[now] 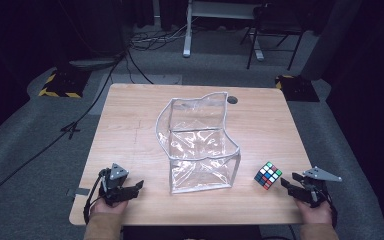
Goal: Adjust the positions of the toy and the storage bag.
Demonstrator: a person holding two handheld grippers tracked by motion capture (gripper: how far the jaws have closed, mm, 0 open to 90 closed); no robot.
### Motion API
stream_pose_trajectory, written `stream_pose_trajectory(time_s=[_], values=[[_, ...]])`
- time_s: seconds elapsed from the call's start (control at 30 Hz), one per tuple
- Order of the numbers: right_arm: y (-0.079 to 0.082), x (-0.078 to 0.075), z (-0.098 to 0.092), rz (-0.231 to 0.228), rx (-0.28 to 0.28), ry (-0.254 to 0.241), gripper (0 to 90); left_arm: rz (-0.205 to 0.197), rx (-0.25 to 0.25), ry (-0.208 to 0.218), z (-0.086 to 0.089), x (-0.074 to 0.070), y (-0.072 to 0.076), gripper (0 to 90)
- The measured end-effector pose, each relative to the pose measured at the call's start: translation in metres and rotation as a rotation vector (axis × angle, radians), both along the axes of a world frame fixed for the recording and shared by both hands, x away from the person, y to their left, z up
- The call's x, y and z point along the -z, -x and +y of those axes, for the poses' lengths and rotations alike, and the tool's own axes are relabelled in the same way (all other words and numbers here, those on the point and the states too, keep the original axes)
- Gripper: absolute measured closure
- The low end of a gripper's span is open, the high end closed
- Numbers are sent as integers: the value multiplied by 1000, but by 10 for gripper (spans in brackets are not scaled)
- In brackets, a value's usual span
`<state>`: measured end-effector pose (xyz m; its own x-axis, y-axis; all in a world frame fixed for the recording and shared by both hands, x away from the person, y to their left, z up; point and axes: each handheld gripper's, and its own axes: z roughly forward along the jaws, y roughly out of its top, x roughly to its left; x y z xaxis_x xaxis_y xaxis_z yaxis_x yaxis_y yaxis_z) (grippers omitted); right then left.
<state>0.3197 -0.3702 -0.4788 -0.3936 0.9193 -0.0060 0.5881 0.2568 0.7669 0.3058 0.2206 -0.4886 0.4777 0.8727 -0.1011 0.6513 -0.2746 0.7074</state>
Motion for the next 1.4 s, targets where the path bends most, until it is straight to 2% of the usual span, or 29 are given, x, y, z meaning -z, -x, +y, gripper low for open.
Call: stream_pose_trajectory(time_s=[0.1, 0.13, 0.2, 0.23, 0.33, 0.47, 0.5, 0.53, 0.7, 0.73, 0.77, 0.8, 0.9, 0.93, 1.0, 1.07, 1.1, 1.13, 1.2, 1.3, 1.4], values=[[4, -9, 2, -18, -8, -6, 448, -21, 7, 1, -3, -6, 4, 339], [7, -18, 6, -30, -24, -24, 451, -26, 17, 10, -5, -9, 7, 343], [8, -21, 8, -33, -32, -30, 453, -37, 40, 12, -9, -15, 11, 346], [10, -29, 16, -43, -54, -46, 457, -41, 51, 13, -10, -17, 12, 359], [11, -38, 29, -43, -107, -64, 468, -64, 98, 34, -20, -25, 17, 380], [10, -46, 51, -38, -181, -51, 486, -72, 137, 59, -27, -30, 18, 405], [10, -46, 51, -38, -181, -51, 486, -72, 137, 59, -27, -30, 18, 409], [8, -49, 62, -32, -219, -47, 496, -75, 159, 64, -30, -32, 17, 414], [-3, -49, 86, -4, -281, -45, 518, -77, 202, 101, -42, -34, 14, 426], [-4, -50, 92, 0, -294, -46, 523, -78, 230, 97, -44, -34, 13, 431], [-6, -50, 97, 0, -311, -40, 530, -78, 230, 97, -44, -34, 13, 443], [-8, -50, 102, 3, -323, -40, 540, -74, 264, 95, -50, -34, 12, 458], [-13, -48, 118, 24, -368, -32, 581, -62, 318, 105, -58, -34, 10, 525], [-14, -46, 123, 30, -379, -30, 597, -68, 326, 95, -60, -34, 10, 562], [-17, -44, 131, 36, -401, -11, 632, -64, 337, 101, -63, -34, 10, 614], [-18, -42, 137, 50, -413, -12, 661, -66, 346, 94, -66, -34, 9, 661], [-19, -41, 139, 53, -419, -16, 670, -62, 348, 103, -67, -34, 10, 678], [-19, -40, 140, 58, -422, -19, 691, -78, 360, 84, -68, -35, 10, 700], [-20, -40, 142, 66, -432, -16, 768, -76, 355, 85, -71, -35, 13, 746], [-20, -39, 144, 71, -437, -19, 813, -93, 369, 77, -73, -36, 15, 748], [-21, -39, 143, 82, -431, -29, 854, -91, 372, 98, -74, -37, 18, 667]])
